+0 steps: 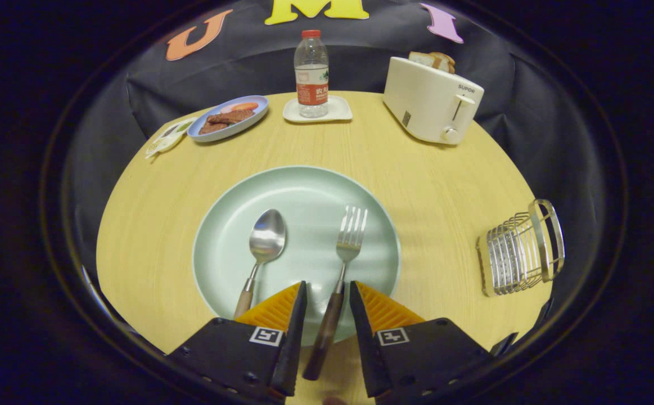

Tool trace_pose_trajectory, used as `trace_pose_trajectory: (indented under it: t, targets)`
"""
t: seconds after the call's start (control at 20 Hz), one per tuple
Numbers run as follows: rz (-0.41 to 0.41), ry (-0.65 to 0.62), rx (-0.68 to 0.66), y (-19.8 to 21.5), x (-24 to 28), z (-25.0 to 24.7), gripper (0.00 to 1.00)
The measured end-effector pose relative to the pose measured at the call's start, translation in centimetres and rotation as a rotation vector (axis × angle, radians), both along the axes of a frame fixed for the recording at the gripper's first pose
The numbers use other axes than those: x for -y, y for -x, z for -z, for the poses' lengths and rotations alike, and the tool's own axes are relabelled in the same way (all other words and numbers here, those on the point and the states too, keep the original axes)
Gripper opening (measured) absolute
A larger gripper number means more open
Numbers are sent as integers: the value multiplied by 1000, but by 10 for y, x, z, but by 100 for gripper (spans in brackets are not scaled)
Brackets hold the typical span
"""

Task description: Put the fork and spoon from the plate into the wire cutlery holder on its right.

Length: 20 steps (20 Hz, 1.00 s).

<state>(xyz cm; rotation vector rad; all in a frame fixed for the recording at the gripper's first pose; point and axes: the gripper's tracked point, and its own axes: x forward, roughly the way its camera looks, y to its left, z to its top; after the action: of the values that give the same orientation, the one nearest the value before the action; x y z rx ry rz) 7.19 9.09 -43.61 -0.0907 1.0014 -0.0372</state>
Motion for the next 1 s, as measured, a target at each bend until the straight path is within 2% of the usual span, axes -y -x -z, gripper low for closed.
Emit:
trace_pose_trajectory:
  t: [0.05, 0.15, 0.2, 0.3, 0.4, 0.45, 0.6, 0.85, 1.0]
  targets:
    - [14, 14, -10, 1, 3, 0, 45]
    - [24, -13, -43, 4, 2, 10, 24]
    - [30, -7, -47, 5, 4, 2, 25]
    - [41, -7, -65, 5, 8, -1, 6]
    - [46, -39, -83, 4, 8, 2, 6]
    - [44, -53, -101, 7, 8, 0, 1]
    - [40, -78, -121, 12, 12, -17, 1]
    - [8, -122, -182, 33, 20, -63, 1]
    - [-11, -138, -188, 43, 43, -106, 1]
